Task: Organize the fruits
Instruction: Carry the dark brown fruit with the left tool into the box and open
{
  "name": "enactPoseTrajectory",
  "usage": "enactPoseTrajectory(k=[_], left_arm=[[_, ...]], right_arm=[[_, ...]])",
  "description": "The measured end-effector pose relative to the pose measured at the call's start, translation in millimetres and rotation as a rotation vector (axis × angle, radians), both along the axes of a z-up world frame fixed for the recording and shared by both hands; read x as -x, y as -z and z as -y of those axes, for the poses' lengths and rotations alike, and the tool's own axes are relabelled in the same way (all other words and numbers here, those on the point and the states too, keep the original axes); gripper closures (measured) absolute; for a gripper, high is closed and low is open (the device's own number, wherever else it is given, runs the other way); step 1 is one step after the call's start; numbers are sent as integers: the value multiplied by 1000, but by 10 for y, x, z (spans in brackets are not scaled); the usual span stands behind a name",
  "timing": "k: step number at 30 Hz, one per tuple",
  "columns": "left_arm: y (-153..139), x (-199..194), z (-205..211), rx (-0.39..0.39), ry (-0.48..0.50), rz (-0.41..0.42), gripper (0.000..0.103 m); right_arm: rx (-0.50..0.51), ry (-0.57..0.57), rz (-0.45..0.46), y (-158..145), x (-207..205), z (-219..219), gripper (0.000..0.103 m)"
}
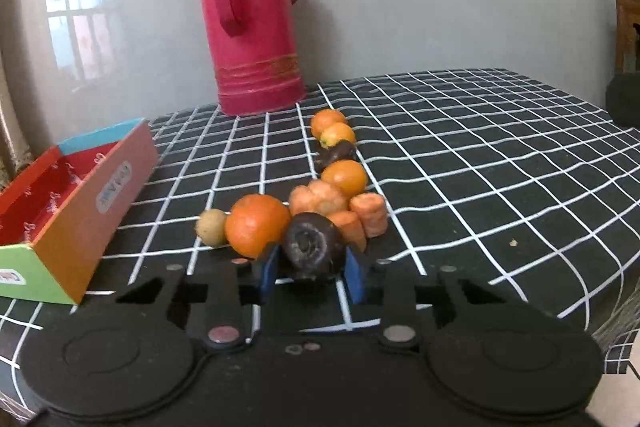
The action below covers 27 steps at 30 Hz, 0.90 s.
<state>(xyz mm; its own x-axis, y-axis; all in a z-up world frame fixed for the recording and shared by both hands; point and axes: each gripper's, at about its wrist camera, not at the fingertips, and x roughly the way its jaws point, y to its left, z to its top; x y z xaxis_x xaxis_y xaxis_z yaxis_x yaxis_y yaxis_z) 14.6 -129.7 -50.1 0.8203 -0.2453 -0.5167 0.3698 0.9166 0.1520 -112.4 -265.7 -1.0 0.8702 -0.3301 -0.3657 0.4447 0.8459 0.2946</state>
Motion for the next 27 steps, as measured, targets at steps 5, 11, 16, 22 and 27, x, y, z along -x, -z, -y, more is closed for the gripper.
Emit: enactPoseTrajectory(k=[5, 11, 16, 22, 27], left_arm=[[-202, 41, -201, 15, -61, 104, 78], [-540, -269, -850, 45, -235, 147, 78], [-581, -710, -1359, 0, -395, 85, 78], [-462, -1151, -1888, -11, -535, -83, 77], [-476, -1155, -2062, -8, -568, -113, 71]], right_arm=[[0, -12, -1, -1, -29, -21, 0], [33, -83, -30, 22, -188, -182, 0], [61, -200, -32, 52, -378, -424, 0], [153, -380, -17, 83, -711, -818, 0], [274, -604, -11, 89, -1005, -1126, 0]])
